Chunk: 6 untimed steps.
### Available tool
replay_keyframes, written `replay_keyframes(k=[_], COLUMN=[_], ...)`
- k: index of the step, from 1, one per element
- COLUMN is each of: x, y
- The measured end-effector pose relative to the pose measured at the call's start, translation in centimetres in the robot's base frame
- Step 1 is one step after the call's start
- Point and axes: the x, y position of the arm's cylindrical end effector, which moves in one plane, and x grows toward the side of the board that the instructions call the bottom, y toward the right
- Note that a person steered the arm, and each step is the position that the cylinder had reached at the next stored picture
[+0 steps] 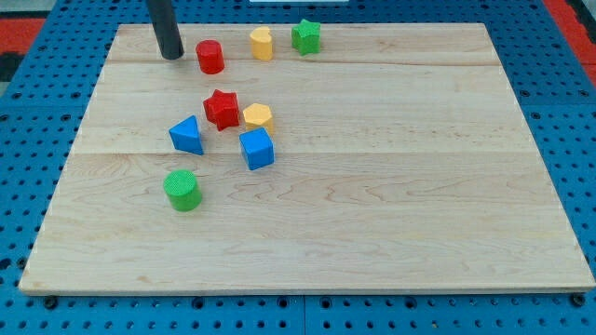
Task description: Push the red circle into the yellow heart
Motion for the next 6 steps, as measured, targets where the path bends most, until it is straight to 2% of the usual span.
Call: replay_keyframes(k=[1, 2, 3, 4, 6], x=[0.5, 1.8, 4.5, 0.7, -1.0], y=[4.5, 2.4, 5.3, 6.5, 11.4])
